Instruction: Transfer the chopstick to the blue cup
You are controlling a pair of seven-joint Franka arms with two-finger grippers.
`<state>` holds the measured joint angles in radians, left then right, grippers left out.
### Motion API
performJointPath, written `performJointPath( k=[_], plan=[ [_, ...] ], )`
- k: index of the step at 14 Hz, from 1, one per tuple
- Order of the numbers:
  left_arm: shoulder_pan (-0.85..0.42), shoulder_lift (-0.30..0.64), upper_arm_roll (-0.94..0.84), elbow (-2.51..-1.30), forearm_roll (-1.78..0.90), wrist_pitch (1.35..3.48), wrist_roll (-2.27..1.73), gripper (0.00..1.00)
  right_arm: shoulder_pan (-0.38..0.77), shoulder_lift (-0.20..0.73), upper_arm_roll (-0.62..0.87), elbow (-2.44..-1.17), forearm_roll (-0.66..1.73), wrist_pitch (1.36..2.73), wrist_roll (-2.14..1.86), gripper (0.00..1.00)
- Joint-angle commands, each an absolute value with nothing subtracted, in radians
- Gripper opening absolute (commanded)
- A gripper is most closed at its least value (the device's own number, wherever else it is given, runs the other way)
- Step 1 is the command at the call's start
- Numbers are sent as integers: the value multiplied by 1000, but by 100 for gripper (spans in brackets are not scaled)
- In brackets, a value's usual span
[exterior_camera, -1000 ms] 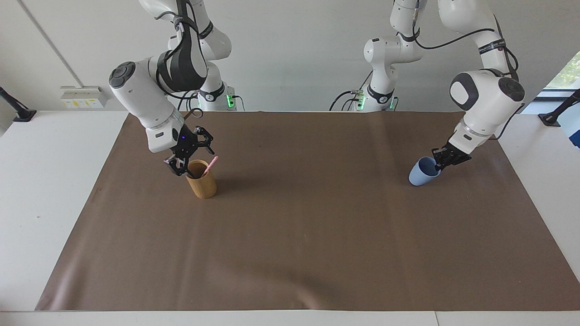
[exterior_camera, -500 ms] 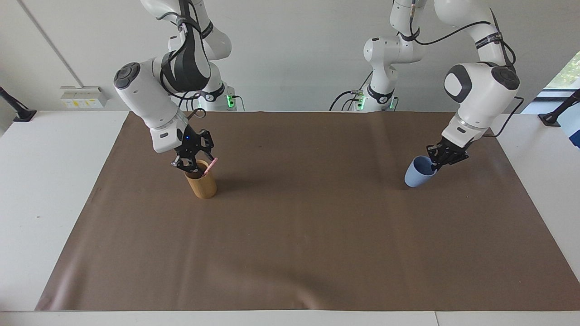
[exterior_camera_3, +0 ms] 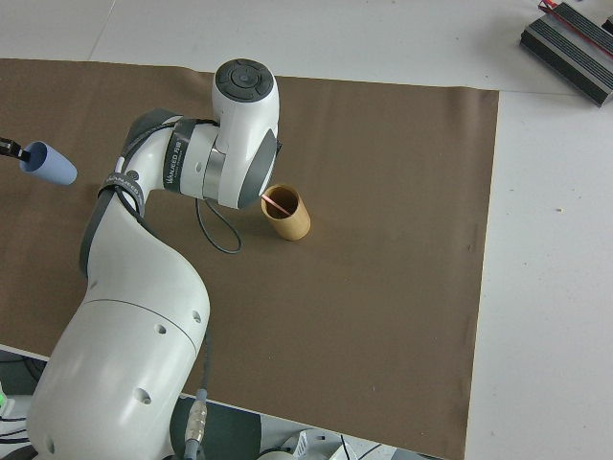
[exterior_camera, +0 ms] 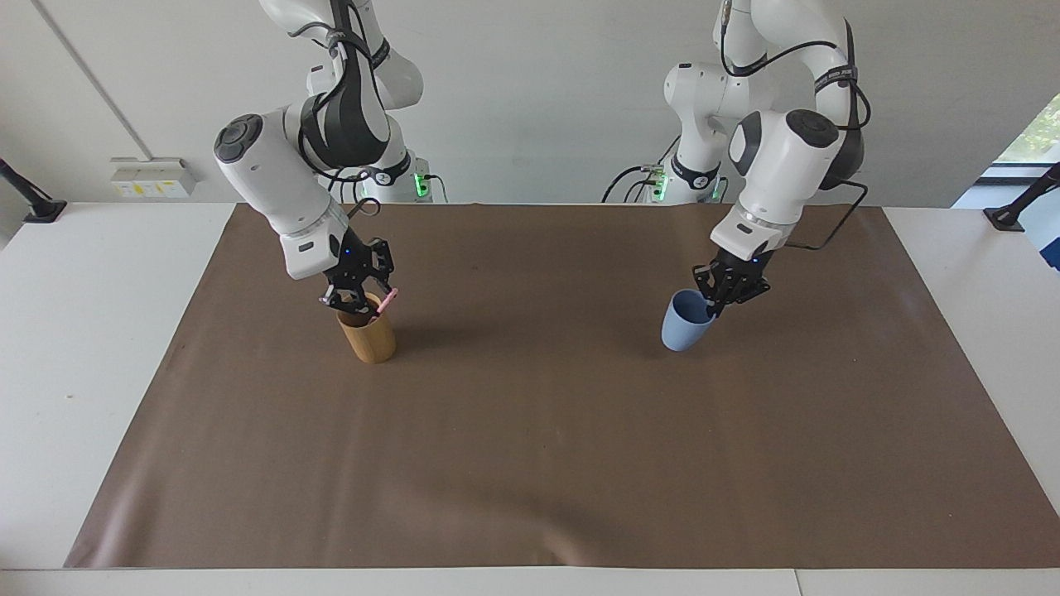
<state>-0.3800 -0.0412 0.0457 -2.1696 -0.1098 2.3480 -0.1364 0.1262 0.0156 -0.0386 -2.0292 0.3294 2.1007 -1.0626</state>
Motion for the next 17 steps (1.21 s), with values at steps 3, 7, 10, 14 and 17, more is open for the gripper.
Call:
performJointPath(
  k=[3, 7, 10, 14, 17],
  plan=[
    [-584, -15, 66, -2181, -114, 2428, -358, 0, 127, 17, -40, -2040, 356, 2125, -1072, 22],
    [-716, 31, 66, -2134, -71, 2434, -496, 0, 124, 26, -40, -2025, 356, 2114, -1074, 5],
    [-770, 118, 66, -2051, -3, 2421, -667, 0, 114, 32, -40, -2003, 354, 2086, -1072, 0],
    [-784, 123, 60, -2046, -3, 2361, -672, 0, 114, 41, -41, -1956, 341, 2045, -1045, 0],
    [-787, 120, 58, -2048, -3, 2347, -667, 16, 114, 40, -41, -1936, 339, 2022, -990, 0]
  ],
)
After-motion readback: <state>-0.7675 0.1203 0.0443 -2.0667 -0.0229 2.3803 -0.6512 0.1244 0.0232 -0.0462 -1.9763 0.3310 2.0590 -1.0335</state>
